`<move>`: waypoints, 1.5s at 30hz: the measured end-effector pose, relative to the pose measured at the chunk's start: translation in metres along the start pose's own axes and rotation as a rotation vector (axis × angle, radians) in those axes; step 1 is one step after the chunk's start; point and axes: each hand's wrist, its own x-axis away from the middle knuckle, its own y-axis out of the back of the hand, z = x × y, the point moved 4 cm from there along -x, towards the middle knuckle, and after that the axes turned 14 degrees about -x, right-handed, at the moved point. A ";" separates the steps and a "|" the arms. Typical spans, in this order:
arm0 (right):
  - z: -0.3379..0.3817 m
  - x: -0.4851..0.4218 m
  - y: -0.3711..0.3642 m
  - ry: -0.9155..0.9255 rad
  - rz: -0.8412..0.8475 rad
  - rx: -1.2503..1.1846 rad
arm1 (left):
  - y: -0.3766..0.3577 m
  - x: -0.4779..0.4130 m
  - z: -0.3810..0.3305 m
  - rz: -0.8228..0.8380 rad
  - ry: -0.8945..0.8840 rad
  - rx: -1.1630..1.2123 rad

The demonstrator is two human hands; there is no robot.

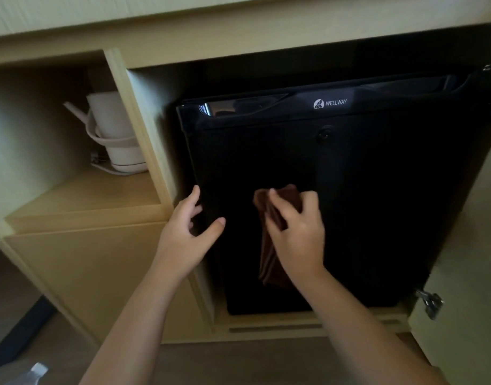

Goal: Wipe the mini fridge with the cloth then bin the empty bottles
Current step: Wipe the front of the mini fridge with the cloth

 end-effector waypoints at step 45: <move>-0.081 0.097 0.023 -0.399 0.242 -0.238 | -0.048 0.050 0.034 -0.039 0.074 -0.438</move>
